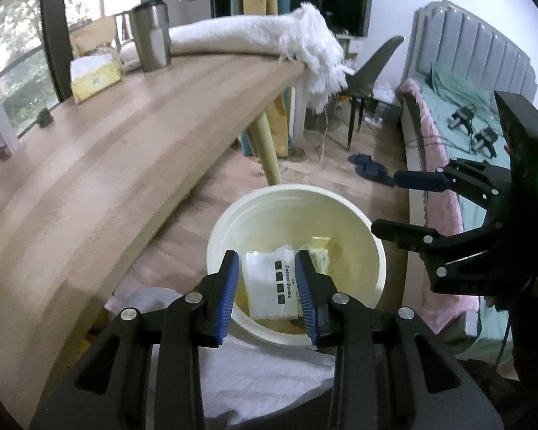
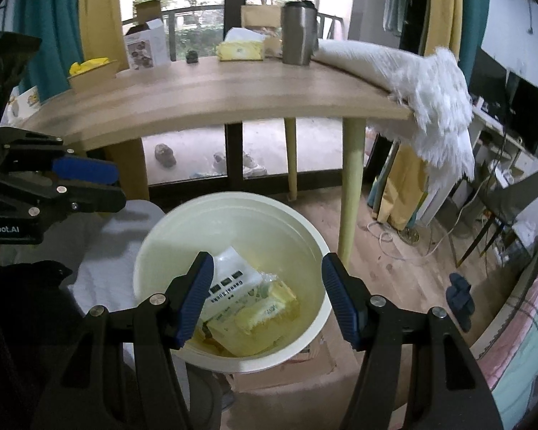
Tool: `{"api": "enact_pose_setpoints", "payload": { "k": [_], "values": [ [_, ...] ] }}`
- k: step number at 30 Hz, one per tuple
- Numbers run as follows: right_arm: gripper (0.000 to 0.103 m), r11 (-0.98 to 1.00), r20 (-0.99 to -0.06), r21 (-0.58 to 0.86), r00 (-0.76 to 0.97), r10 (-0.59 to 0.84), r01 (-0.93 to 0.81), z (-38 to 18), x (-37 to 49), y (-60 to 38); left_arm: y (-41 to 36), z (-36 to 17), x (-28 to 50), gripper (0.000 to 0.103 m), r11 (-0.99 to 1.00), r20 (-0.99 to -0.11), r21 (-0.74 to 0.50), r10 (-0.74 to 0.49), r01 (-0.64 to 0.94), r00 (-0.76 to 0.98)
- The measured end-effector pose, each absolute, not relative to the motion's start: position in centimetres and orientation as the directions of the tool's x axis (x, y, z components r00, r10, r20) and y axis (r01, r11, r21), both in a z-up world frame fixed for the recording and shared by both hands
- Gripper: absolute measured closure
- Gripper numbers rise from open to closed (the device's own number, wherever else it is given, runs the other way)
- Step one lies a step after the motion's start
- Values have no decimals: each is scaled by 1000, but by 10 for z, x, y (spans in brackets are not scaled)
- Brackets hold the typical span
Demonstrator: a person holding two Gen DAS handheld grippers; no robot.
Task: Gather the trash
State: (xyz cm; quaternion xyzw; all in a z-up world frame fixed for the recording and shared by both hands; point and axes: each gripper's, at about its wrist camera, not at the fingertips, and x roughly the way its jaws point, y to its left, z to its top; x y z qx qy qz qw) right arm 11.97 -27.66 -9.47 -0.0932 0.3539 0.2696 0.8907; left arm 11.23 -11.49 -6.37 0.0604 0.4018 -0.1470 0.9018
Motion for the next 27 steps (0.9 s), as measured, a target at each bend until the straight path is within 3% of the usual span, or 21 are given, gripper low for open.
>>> {"api": "enact_pose_setpoints", "payload": {
  "k": [8,18,27],
  "values": [
    [40,824,-660,-18,626,416,-567,-65,112,-261,-91,-38,91,61,964,-677,-2,-197,266,709],
    [39,821,-608,-33,663,437,-571,-19,105,-246,-63,5,61,50,981,-530,-6,-167,193,831],
    [25,819,-542,6,687,485,-574,24,103,-242,-37,39,36,50,992,-433,-16,-123,129,893]
  ]
}}
